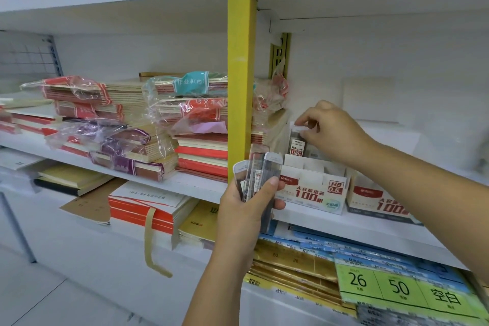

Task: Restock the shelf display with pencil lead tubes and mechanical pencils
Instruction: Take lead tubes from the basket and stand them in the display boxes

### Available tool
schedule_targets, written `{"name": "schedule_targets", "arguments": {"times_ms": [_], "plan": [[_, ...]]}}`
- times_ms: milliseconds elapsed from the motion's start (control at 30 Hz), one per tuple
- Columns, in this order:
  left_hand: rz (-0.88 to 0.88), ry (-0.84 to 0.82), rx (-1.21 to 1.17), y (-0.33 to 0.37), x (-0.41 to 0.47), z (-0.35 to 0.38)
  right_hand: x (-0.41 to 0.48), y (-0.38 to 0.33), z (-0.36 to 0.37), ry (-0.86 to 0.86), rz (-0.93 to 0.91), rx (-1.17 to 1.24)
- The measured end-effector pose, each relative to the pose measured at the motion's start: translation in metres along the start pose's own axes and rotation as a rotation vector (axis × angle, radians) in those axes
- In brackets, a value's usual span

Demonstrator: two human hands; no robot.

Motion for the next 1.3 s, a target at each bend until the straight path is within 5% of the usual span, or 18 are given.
{"name": "schedule_targets", "arguments": {"times_ms": [167,267,433,700,1300], "plan": [[-0.006,-0.024,0.018,0.003,-0.004,0.003,-0.014,-0.016,-0.01,0.03,-0.048,-0.114],[-0.006,-0.055,-0.002,0.007,-0.008,0.006,-0.042,-0.035,-0.023,0.04,-0.03,0.215],[-0.009,-0.101,-0.033,0.012,-0.015,0.016,-0.076,-0.051,-0.004,-0.2,0.115,0.64],[-0.082,-0.152,0.013,0.007,-0.021,0.019,-0.082,-0.038,-0.015,-0.087,0.213,0.979],[-0.057,-0.092,0.017,0.004,-0.018,0.01,-0.082,-0.025,-0.012,-0.117,0.261,0.938]]}}
Point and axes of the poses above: each hand's wrist, its own x-axis towards the middle knuckle, its own z-axis out of the palm, y = z × x, the point moved 7 cm from there along x, towards the middle knuckle, and after that the axes turned 3 degrees about -z, right-handed, at the moved point
